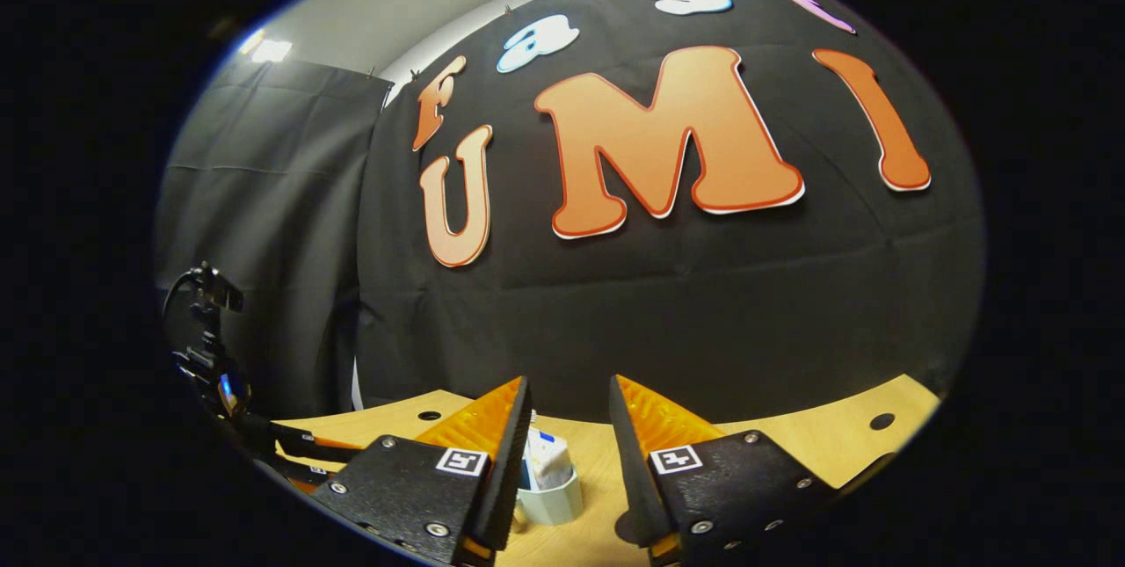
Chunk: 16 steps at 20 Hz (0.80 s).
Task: Put the toothbrush and toothpaste on the desktop into the cup, then pick up the cup and place it on the coaster on the desktop.
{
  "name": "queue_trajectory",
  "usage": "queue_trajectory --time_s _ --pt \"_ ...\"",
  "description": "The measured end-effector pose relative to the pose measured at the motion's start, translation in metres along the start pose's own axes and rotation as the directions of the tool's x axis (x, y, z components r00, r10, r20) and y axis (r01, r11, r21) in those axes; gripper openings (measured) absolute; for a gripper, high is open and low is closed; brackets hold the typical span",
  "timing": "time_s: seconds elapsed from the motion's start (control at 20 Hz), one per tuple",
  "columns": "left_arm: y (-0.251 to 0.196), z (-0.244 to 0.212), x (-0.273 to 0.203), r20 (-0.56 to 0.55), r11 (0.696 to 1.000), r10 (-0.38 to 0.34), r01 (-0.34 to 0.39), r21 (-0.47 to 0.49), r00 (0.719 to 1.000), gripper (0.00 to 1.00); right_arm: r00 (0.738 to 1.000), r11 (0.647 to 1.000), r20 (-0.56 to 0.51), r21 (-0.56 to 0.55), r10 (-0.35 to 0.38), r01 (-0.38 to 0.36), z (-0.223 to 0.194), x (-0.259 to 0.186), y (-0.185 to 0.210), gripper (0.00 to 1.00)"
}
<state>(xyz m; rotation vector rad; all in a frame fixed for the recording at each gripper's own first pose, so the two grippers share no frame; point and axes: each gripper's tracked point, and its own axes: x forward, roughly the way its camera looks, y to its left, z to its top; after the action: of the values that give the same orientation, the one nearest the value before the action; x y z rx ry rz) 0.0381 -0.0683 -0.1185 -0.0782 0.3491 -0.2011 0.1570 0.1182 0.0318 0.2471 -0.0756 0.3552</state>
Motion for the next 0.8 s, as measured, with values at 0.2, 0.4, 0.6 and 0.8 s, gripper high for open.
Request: queue_trajectory --time_s 0.2,0.4,0.6,0.8 --pt "-0.022 0.008 0.008 -0.045 0.999 -0.037 0.038 0.027 0.998 0.97 1.000 0.999 0.030 -0.040 -0.006 0.007 0.025 -0.039 -0.011 0.73" --pt "-0.044 0.016 0.022 -0.102 0.998 -0.052 0.056 0.033 0.993 0.97 0.998 0.997 0.057 -0.069 -0.014 0.018 0.046 -0.078 -0.021 0.72" --pt "-0.064 0.024 0.042 -0.170 0.992 -0.074 0.089 0.084 0.983 0.97 0.996 0.992 0.074 -0.109 -0.050 0.058 0.057 -0.115 -0.038 0.82" --pt "-0.073 0.022 0.060 -0.296 0.988 -0.079 0.115 0.104 0.952 0.98 0.993 0.986 0.090 -0.137 -0.080 0.092 0.069 -0.152 -0.054 0.82"
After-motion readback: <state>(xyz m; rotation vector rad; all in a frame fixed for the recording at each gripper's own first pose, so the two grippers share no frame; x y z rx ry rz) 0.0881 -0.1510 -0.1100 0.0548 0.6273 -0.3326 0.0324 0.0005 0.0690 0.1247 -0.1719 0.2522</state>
